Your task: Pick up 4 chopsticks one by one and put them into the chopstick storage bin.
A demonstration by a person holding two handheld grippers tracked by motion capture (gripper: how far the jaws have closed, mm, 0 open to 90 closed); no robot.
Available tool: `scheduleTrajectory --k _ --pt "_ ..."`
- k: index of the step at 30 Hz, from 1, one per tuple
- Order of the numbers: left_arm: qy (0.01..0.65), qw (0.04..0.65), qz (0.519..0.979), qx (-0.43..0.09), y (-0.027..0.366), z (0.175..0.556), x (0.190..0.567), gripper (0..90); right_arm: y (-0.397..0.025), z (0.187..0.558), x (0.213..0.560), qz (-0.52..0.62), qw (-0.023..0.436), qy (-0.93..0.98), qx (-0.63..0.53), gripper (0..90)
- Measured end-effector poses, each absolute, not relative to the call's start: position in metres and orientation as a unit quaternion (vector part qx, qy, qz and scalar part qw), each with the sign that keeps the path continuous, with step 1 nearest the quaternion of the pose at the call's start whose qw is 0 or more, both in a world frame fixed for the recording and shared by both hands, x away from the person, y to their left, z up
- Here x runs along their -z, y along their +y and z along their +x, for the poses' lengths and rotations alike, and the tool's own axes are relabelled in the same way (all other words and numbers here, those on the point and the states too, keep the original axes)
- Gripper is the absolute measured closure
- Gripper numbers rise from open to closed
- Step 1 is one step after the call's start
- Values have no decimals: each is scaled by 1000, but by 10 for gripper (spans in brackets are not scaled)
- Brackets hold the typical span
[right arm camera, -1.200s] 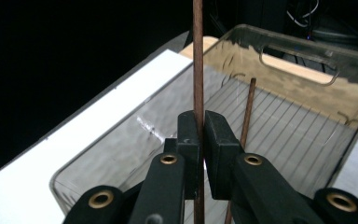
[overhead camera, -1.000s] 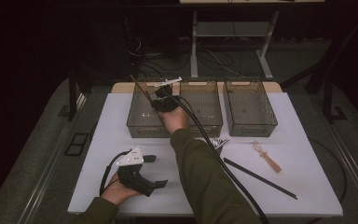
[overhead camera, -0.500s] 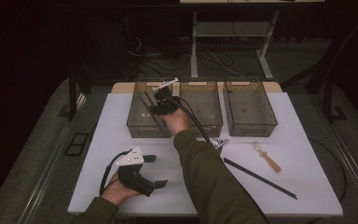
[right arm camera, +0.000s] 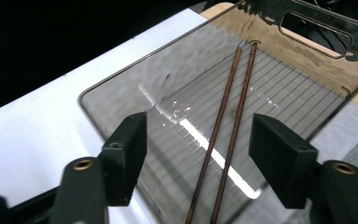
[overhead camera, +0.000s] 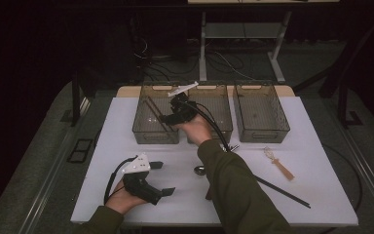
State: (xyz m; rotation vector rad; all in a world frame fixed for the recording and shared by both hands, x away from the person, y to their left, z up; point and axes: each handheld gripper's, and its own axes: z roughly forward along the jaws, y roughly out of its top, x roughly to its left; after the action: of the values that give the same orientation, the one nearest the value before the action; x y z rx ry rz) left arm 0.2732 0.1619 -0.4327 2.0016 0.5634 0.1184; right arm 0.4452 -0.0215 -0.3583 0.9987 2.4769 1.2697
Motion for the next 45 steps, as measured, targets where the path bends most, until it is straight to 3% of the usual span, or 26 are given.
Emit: scheduleTrajectory --k 13,45 --pt "241 499 831 -55 162 275 435 0 -79 424 354 327 91 831 -441 276" --pt "243 498 831 -59 161 273 435 0 -184 364 370 312 92 821 -468 257"
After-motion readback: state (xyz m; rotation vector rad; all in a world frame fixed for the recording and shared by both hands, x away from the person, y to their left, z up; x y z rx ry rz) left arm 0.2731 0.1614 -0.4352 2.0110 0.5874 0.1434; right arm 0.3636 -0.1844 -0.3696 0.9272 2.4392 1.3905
